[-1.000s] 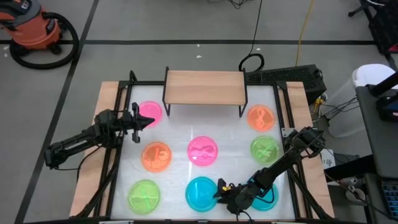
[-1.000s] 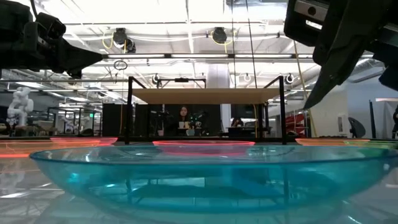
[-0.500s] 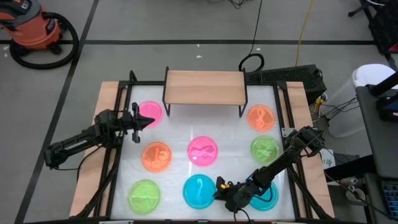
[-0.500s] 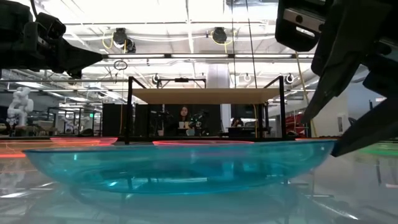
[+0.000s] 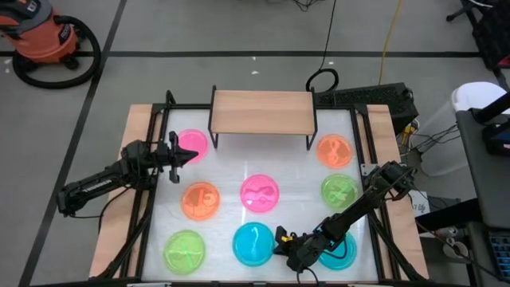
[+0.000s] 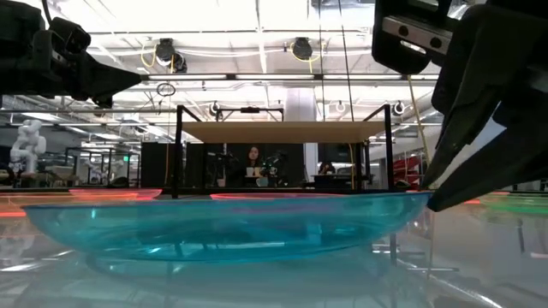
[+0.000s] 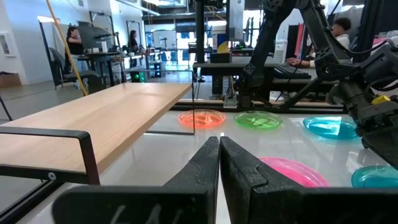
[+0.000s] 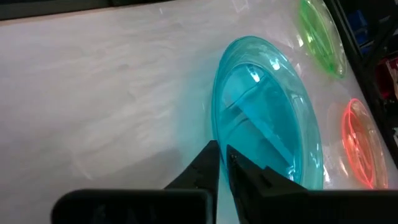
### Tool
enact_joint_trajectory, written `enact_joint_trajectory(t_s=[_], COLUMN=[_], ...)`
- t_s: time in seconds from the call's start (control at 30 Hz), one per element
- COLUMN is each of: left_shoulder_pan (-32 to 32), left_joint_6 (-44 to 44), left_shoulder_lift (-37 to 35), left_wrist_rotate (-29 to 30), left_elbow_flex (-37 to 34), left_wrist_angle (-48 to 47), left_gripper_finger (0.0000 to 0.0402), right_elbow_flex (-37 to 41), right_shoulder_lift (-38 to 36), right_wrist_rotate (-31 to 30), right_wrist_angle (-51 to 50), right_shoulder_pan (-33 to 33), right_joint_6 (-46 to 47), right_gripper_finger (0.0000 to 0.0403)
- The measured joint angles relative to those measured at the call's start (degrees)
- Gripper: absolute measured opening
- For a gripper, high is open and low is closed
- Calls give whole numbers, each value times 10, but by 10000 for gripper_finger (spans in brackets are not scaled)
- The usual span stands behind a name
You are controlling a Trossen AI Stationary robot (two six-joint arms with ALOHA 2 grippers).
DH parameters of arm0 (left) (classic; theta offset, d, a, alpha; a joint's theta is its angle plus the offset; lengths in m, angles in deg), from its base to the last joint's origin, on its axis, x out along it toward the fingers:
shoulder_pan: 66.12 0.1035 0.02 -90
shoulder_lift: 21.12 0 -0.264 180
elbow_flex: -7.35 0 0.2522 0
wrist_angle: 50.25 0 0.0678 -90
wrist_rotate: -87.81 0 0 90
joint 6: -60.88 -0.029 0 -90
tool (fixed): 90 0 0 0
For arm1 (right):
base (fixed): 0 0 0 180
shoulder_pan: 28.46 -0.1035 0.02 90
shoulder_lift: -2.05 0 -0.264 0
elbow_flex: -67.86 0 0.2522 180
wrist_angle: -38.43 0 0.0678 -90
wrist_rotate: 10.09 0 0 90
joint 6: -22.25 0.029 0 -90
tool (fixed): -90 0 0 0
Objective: Place and stack plates onto a shelf
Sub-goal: Put the left blue plate on the shelf, then put the left blue plate onto the shelf
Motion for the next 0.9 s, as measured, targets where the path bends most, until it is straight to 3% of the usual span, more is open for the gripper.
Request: enact_joint_trajectory(t_s=[0.4,0.67,0.9], left_shoulder_pan=[0,0,0], left_joint_6=[0,0,0], left_shoulder_lift=[0,0,0], left_wrist_rotate=[0,0,0], left_elbow_flex=[0,0,0], left_wrist_angle=[0,0,0], left_gripper_finger=[21,21,21], right_elbow_flex=[0,2,0], right_shoulder_lift=[-12,-51,-43], right_wrist_rotate=[-20,-30,2], right_wrist_angle=[68,44,48], right_shoulder_pan=[-3,-3,-1], right_joint_6=[-1,-3,-10], right_gripper_finger=[0,1,70])
